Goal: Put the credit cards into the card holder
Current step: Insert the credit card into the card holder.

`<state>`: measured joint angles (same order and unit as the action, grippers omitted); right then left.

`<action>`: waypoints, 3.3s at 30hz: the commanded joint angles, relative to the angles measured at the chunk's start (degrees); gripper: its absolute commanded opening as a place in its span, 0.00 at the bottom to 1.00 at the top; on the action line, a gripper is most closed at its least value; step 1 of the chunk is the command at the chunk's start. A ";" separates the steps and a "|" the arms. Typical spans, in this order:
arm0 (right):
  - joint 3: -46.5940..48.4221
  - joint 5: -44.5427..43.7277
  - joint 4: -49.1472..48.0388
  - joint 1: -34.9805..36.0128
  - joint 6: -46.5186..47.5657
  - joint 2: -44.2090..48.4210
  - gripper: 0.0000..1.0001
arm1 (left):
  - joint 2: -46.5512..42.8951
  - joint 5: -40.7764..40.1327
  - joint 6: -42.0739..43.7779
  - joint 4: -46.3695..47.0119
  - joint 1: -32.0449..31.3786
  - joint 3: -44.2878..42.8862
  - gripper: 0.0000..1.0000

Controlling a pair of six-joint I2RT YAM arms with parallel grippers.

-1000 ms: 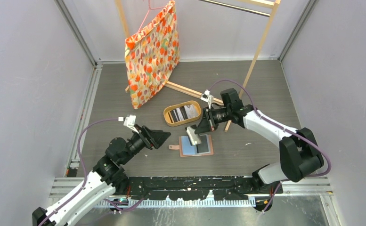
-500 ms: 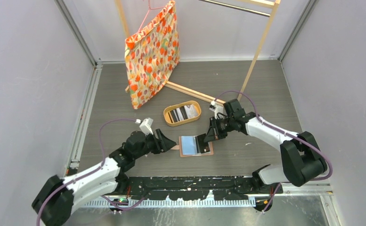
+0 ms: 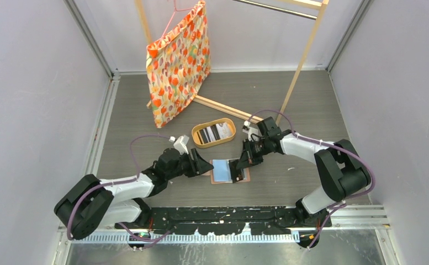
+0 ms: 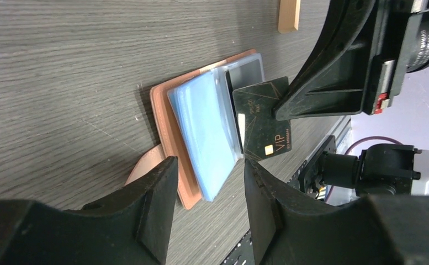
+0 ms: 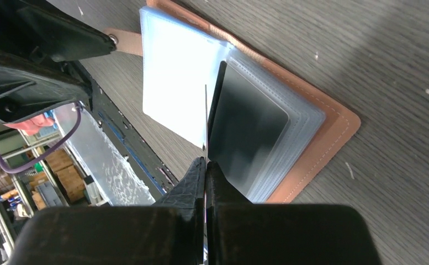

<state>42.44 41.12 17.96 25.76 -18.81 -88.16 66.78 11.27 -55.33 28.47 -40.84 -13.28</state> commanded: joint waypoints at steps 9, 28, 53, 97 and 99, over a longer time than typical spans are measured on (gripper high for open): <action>2.98 1.15 -1.14 -0.59 -1.73 -2.83 0.01 | 9.61 1.48 -1.20 9.70 -0.62 -2.52 0.39; 4.88 -0.96 -0.03 -0.91 -2.45 -6.52 0.01 | 16.23 0.10 0.64 3.04 -0.73 -4.96 0.22; 6.78 -1.32 -0.07 -1.62 -3.63 -10.27 0.01 | 14.86 -0.85 2.42 -1.84 -0.73 -5.27 0.12; 5.01 -1.31 1.56 -1.36 -2.90 -9.69 0.01 | 20.36 2.76 -1.46 8.90 -2.58 -6.16 0.15; 5.03 -1.71 1.56 -1.41 -2.90 -9.86 0.01 | 20.43 1.69 -1.70 6.63 -2.58 -5.81 0.13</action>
<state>47.00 42.54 18.72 24.25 -21.82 -97.14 86.19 15.03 -56.84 35.79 -43.13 -18.65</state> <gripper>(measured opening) 0.025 0.146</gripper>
